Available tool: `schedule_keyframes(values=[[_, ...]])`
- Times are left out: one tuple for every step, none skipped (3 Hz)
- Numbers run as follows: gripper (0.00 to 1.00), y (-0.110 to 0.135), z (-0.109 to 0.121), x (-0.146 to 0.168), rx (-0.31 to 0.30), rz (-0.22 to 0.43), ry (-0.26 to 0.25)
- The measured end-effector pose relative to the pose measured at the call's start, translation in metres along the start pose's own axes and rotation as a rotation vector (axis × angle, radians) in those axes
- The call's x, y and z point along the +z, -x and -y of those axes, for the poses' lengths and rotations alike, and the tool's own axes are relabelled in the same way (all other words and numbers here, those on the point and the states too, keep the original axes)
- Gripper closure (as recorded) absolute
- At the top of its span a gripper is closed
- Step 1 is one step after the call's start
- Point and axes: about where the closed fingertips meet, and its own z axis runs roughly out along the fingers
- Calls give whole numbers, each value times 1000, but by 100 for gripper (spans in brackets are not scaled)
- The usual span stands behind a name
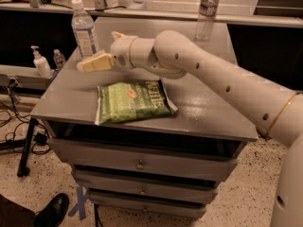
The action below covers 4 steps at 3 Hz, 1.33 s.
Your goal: Move blue plastic bottle near water bottle
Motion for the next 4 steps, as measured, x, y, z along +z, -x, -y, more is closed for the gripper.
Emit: schedule_keyframes(values=[[0, 6, 0, 30, -6, 33, 10], [0, 15, 3, 52, -16, 68, 11], [17, 17, 7, 64, -25, 82, -1], [41, 17, 11, 63, -31, 83, -19]])
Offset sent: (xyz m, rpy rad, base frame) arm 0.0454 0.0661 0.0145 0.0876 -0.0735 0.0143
